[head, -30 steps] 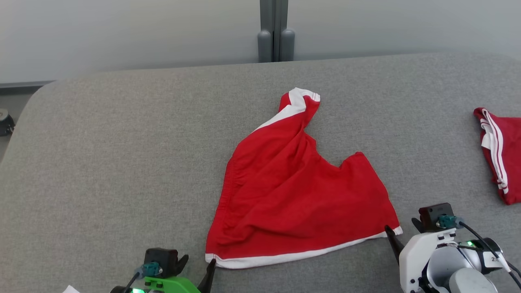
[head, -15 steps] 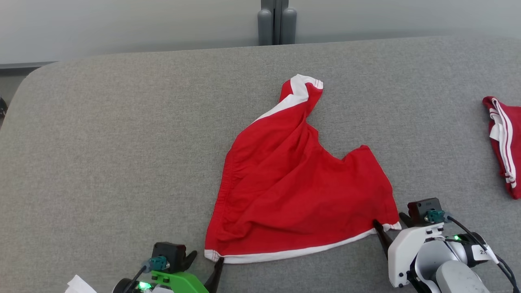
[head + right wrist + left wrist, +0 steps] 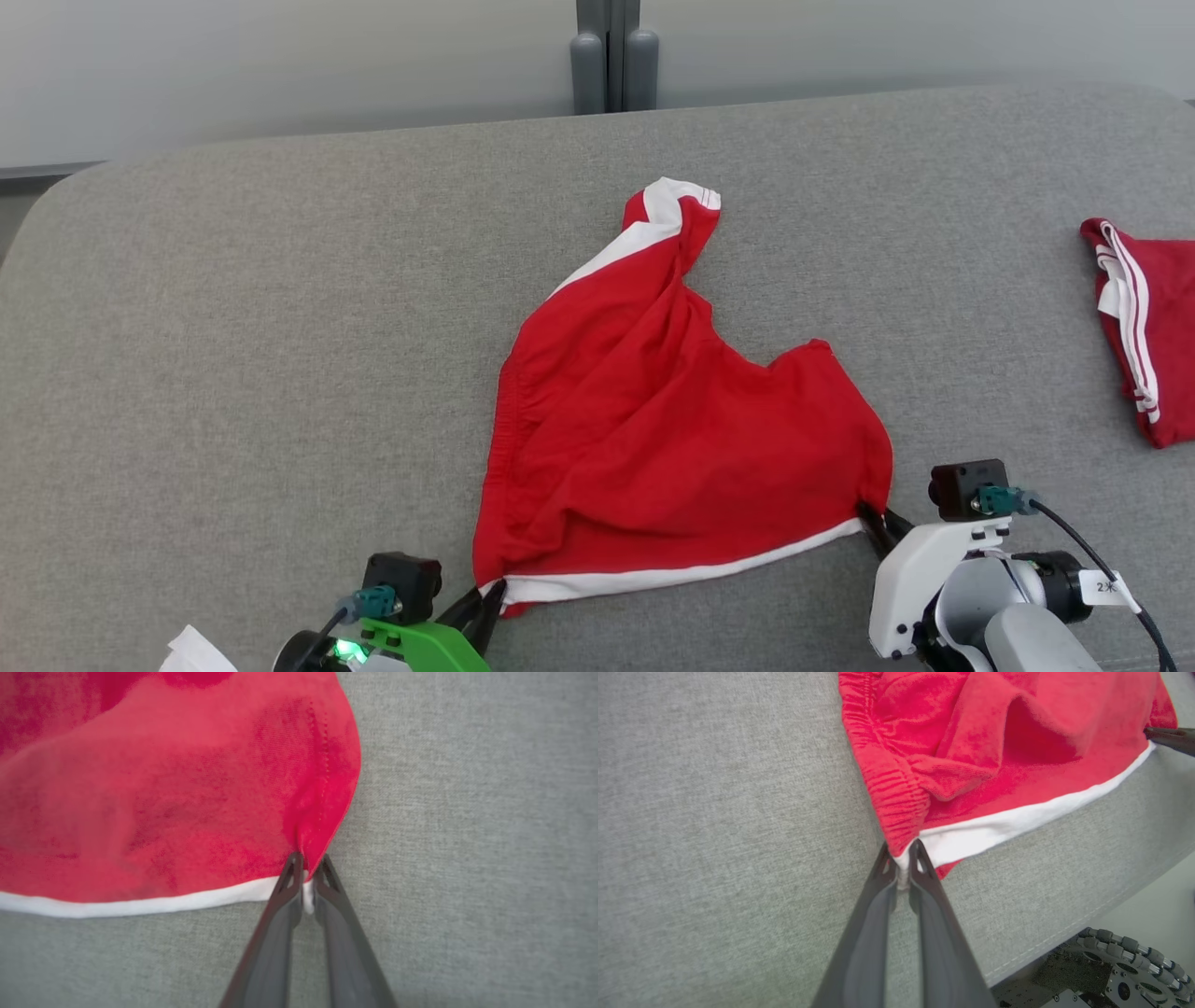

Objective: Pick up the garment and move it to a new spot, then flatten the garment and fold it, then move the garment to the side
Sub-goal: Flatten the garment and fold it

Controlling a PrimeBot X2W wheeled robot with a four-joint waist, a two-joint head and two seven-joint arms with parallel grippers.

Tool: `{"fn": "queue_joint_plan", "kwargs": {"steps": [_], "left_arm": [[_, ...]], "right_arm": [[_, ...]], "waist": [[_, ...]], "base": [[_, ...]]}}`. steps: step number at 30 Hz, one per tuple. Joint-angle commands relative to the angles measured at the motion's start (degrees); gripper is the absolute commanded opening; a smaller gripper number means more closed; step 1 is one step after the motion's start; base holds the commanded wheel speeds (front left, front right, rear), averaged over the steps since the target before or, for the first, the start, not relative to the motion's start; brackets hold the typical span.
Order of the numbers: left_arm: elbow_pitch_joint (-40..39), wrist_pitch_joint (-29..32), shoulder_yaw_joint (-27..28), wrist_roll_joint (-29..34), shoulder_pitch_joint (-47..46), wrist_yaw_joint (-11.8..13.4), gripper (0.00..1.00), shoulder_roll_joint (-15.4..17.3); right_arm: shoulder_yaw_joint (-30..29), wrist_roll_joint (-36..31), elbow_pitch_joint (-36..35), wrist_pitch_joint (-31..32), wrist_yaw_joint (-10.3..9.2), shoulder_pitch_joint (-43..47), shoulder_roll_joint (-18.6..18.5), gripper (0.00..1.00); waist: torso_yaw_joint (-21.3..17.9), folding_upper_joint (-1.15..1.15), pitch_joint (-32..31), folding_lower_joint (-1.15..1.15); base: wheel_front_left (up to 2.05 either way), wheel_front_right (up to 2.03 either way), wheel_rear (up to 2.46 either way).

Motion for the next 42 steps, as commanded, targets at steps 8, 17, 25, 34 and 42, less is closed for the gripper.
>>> {"fn": "queue_joint_plan", "kwargs": {"steps": [8, 17, 25, 34, 42], "left_arm": [[-15.67, 4.37, -0.61, -10.40, 2.80, -0.08, 0.00, 2.09], [-49.61, 17.22, 0.29, -26.84, -2.88, 1.23, 0.00, 3.87], [-54.31, 26.84, 3.02, -34.42, -20.53, 7.34, 0.00, 0.30], [-30.69, 27.48, 9.38, -32.21, -45.62, 7.12, 0.00, -0.62], [2.34, 6.79, 11.90, -26.65, -67.59, 1.90, 0.00, -5.04]], "right_arm": [[-7.27, 18.98, -17.71, -1.25, -0.02, 3.81, 0.21, 0.00], [-22.04, 31.91, -52.73, 11.20, -0.01, 2.54, 0.09, 0.00], [-29.22, 31.93, -58.46, 21.55, -0.01, -13.85, 2.79, 0.00], [-25.73, 20.49, -38.00, 21.25, -0.01, -38.61, 5.05, 0.00], [-21.01, 14.15, -11.11, 1.93, -0.01, -58.37, 5.46, 0.00]], "waist": [[-1.86, 0.00, -3.85, 0.00], [-4.37, 0.00, -4.21, 0.00], [-6.55, 0.00, 0.80, 0.00], [-6.91, 0.00, 12.93, 0.00], [-6.18, 0.00, 18.53, 0.00]], "base": [[0.00, 0.00, 0.00], [0.00, 0.00, 0.00], [0.00, 0.00, 0.00], [0.00, 0.00, 0.00], [0.00, 0.00, 0.00]]}}
